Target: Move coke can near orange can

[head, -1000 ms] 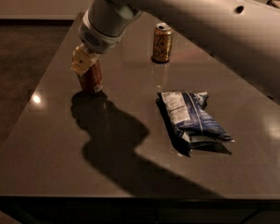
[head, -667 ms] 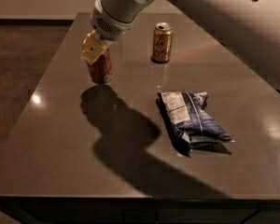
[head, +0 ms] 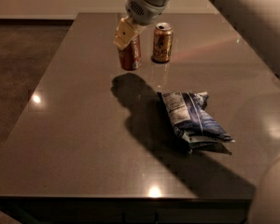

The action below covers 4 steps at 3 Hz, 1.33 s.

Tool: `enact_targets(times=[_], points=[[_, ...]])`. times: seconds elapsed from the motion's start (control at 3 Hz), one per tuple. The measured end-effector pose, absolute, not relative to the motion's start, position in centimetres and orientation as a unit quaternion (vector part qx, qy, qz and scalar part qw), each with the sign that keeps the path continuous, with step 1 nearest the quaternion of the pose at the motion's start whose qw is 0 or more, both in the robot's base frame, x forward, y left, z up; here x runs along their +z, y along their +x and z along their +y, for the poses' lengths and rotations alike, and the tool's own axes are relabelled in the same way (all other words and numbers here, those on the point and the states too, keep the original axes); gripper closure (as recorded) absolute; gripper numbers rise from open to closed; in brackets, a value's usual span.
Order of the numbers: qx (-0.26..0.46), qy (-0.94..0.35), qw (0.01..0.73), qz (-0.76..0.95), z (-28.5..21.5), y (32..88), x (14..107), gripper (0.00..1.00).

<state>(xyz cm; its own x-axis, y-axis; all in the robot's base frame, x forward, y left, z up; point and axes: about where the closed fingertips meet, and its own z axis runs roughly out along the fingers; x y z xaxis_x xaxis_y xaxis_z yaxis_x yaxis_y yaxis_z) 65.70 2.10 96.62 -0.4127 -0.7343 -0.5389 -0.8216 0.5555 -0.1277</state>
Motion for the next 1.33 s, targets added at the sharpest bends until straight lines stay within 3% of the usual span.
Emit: enact_targets(times=[0.67, 1.0, 1.33], points=[[0.061, -0.398, 0.265, 0.876, -6.1, 68.7, 94.4, 1.0], [0.058, -0.374, 0.272, 0.884, -9.0, 69.1, 94.2, 0.92], [0.06, -0.356, 0.286, 0.888, -11.1, 69.1, 93.9, 0.67]])
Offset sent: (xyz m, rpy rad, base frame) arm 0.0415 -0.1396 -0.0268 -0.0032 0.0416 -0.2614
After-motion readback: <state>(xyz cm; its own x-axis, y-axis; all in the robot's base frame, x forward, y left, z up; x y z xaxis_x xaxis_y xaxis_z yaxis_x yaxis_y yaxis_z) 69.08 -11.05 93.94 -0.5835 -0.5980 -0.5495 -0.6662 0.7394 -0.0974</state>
